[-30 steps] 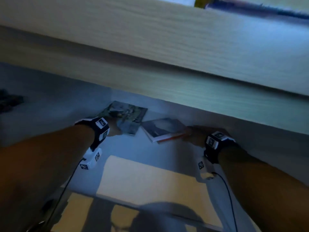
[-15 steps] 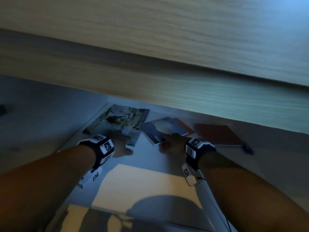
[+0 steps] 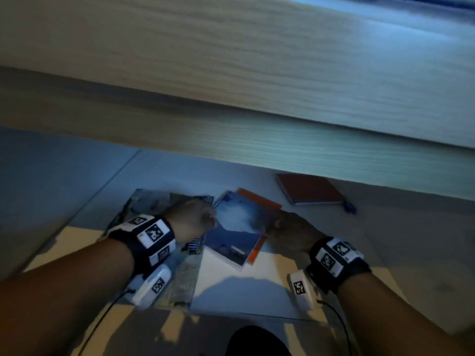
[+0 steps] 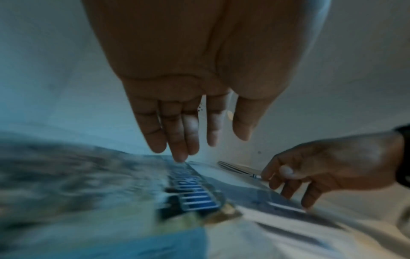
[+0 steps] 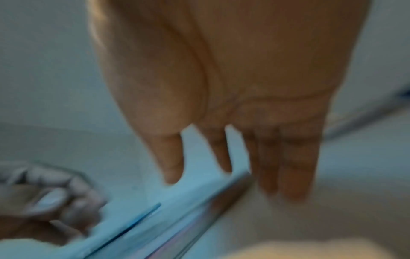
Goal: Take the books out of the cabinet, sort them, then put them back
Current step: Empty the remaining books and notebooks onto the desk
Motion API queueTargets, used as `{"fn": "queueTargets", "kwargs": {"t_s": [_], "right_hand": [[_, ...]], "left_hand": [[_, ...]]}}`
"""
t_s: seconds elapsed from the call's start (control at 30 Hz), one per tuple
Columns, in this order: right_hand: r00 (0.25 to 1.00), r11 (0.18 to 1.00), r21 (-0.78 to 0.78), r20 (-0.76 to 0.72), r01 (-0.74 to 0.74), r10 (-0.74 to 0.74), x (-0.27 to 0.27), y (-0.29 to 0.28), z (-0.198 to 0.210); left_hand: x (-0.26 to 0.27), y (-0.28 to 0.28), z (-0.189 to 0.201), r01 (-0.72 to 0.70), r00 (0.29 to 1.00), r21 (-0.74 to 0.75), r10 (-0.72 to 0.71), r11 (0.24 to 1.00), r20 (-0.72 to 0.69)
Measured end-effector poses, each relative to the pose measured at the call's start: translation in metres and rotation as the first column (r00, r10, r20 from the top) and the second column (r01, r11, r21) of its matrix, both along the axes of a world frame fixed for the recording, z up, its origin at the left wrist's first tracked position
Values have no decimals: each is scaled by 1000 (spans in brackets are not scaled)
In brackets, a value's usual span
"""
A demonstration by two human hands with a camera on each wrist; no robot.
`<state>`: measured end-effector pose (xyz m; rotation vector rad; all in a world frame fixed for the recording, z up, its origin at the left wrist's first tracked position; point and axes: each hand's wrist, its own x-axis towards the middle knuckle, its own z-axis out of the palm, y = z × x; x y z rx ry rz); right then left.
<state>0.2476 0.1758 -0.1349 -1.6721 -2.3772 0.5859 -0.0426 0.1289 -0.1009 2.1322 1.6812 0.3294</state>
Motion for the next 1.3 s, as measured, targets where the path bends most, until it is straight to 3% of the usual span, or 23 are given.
{"fn": "queueTargets", "kwargs": {"t_s": [0.1, 0.2, 0.27, 0.33, 0.47, 0.57, 0.67, 0.8, 1.0, 1.07, 1.13, 1.27, 1.3], "right_hand": [[993, 993, -29, 28, 112, -111, 6, 8, -3], [976, 976, -19, 12, 218, -218, 15, 27, 1], [952, 954, 2, 60, 300, -300, 29, 45, 6], [945, 960, -21, 186, 278, -269, 44, 64, 10], [964, 968, -171, 225, 185, -144, 67, 80, 11], [932, 979, -84, 331, 184, -147, 79, 78, 9], [886, 991, 22, 447, 128, -125, 87, 64, 10], [911, 980, 11, 365, 201, -190, 109, 68, 9], [828, 973, 30, 520, 229, -211, 111, 61, -6], [816, 977, 91, 540, 190, -209, 116, 74, -21], [846, 982, 132, 500, 137, -185, 149, 121, -67], [886, 975, 68, 407, 214, -223, 104, 52, 13], [925, 981, 68, 326, 184, -196, 101, 44, 27]], "left_hand": [[41, 25, -8, -8, 1000, 9, 8, 1000, -22], [70, 44, -9, 28, 973, -38, -36, 999, -228], [78, 54, -9, -9, 941, -147, -42, 989, -336], [79, 65, -14, -43, 923, -203, -39, 978, -383], [77, 69, -23, -31, 929, -165, -32, 986, -369], [84, 66, -24, -25, 929, -148, -32, 989, -369], [93, 66, -20, -86, 946, -171, 27, 982, -324], [100, 67, -16, -182, 970, -164, 150, 969, -190], [102, 75, -27, -259, 959, -239, 278, 936, 51], [100, 78, -27, -252, 947, -258, 293, 933, 134], [97, 82, -25, -257, 937, -252, 305, 933, 173], [88, 93, -31, -291, 904, -289, 361, 912, 230], [86, 93, -33, -312, 895, -293, 383, 904, 228]]}}
